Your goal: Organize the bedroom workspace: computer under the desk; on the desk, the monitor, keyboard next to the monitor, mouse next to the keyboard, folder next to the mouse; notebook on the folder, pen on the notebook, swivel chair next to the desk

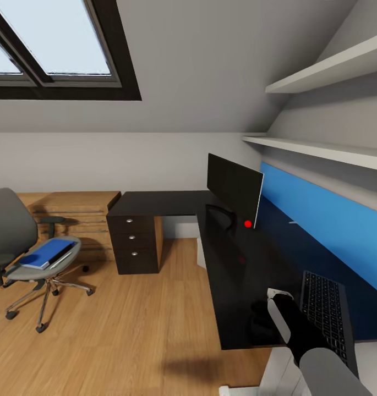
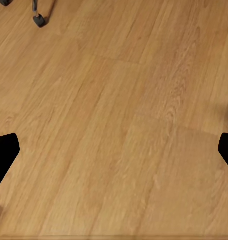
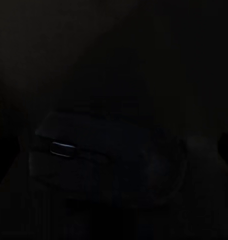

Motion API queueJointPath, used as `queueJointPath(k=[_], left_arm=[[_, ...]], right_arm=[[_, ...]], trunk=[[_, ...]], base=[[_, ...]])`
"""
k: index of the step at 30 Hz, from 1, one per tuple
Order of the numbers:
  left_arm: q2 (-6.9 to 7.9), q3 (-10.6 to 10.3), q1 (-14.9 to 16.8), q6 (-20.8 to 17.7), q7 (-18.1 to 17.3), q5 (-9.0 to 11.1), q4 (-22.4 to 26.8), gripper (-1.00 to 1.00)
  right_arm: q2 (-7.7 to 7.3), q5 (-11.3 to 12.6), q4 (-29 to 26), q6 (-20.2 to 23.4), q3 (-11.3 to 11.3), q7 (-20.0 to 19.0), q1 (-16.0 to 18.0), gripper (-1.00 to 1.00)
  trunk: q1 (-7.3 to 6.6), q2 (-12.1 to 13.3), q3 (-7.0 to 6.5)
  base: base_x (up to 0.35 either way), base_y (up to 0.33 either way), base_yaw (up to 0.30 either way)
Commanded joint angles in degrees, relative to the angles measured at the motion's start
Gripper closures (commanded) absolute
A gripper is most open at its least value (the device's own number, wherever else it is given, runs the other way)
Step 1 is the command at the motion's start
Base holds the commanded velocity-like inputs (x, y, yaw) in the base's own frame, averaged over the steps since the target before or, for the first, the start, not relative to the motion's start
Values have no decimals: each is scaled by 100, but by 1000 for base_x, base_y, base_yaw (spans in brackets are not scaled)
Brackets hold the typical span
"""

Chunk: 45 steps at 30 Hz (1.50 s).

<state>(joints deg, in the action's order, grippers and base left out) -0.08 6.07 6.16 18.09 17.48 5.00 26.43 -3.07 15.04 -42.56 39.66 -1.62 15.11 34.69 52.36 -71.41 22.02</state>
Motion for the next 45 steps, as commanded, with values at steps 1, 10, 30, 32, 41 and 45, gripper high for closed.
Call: queueJointPath(k=[1,10,30,32,41,45], left_arm=[[-1,-1,2,28,-8,53,-3,-100],[-1,4,3,28,-5,54,-4,-100],[-1,14,6,29,0,60,10,-100],[-1,14,3,33,8,61,33,-100],[-1,22,5,29,42,74,155,-100],[-1,25,2,28,44,80,160,-100]], right_arm=[[-1,61,-7,16,3,44,3,-100],[-1,60,-7,16,3,44,4,-100],[8,78,-15,-47,-5,-51,3,-100],[8,78,-15,-51,-7,-56,3,-100],[-2,70,-16,-54,-14,-61,3,-100],[-9,69,-16,-54,-14,-55,3,-100]], trunk=[[-1,-4,7],[-1,-4,7],[-1,-4,7],[-1,-4,7],[-1,-4,7],[87,-164,79]], base=[[-32,0,0],[-7,0,0],[0,0,0],[0,0,0],[0,0,0],[0,0,0]])
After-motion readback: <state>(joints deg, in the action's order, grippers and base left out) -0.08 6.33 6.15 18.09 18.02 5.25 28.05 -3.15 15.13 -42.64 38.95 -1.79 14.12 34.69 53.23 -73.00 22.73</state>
